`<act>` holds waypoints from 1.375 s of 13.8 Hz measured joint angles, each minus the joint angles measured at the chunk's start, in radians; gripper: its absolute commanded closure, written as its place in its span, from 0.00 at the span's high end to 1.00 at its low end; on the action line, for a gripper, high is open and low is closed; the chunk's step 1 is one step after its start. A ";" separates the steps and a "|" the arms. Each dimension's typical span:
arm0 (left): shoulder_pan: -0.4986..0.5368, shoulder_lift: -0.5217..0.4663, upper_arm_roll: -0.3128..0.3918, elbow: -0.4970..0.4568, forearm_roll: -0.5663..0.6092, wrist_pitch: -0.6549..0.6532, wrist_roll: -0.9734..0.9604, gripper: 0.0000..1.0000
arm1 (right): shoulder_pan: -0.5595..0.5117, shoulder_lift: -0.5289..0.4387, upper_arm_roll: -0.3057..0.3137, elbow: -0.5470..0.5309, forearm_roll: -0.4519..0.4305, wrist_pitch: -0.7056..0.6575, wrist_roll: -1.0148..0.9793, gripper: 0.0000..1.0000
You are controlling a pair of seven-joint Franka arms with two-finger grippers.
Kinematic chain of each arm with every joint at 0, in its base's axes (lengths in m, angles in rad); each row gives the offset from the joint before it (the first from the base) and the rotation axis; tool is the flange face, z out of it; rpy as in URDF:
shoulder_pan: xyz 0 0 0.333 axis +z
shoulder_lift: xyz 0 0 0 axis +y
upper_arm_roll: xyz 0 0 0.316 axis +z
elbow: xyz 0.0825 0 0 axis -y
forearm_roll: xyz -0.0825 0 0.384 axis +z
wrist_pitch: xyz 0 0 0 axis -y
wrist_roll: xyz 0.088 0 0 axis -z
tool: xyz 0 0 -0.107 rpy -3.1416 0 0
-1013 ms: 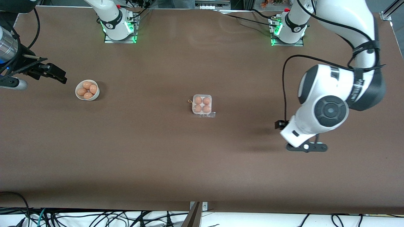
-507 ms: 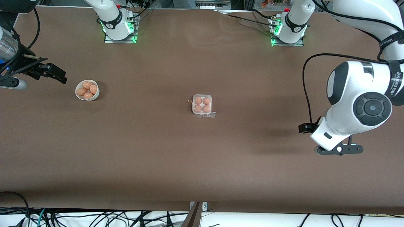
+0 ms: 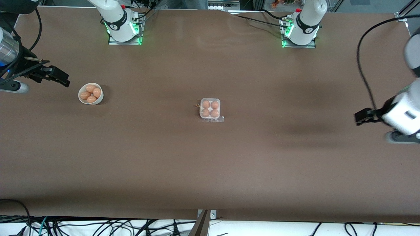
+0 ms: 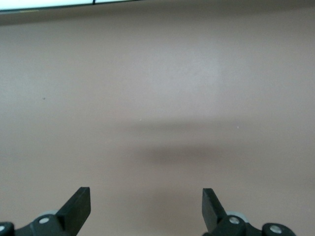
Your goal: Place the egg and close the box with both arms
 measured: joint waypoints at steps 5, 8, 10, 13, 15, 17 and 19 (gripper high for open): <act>0.049 -0.175 -0.024 -0.236 -0.017 0.080 0.017 1.00 | 0.000 0.000 0.000 0.000 0.000 0.000 0.000 1.00; 0.097 -0.262 -0.106 -0.350 -0.017 0.097 -0.024 1.00 | 0.000 0.000 0.001 -0.001 0.000 0.000 0.000 1.00; 0.111 -0.297 -0.136 -0.385 -0.017 0.098 -0.062 1.00 | 0.000 0.000 0.001 -0.001 0.000 0.000 0.000 1.00; 0.110 -0.308 -0.152 -0.402 -0.017 0.099 -0.075 1.00 | 0.000 0.000 0.002 -0.001 0.000 0.000 0.000 1.00; 0.107 -0.308 -0.155 -0.411 -0.017 0.101 -0.077 1.00 | 0.000 0.000 0.009 -0.001 0.000 0.002 -0.001 1.00; 0.106 -0.306 -0.156 -0.416 -0.017 0.103 -0.077 1.00 | 0.001 0.000 0.020 -0.001 0.000 0.002 -0.001 1.00; 0.102 -0.300 -0.156 -0.418 -0.017 0.106 -0.078 1.00 | 0.001 0.000 0.023 -0.001 0.000 0.002 -0.001 1.00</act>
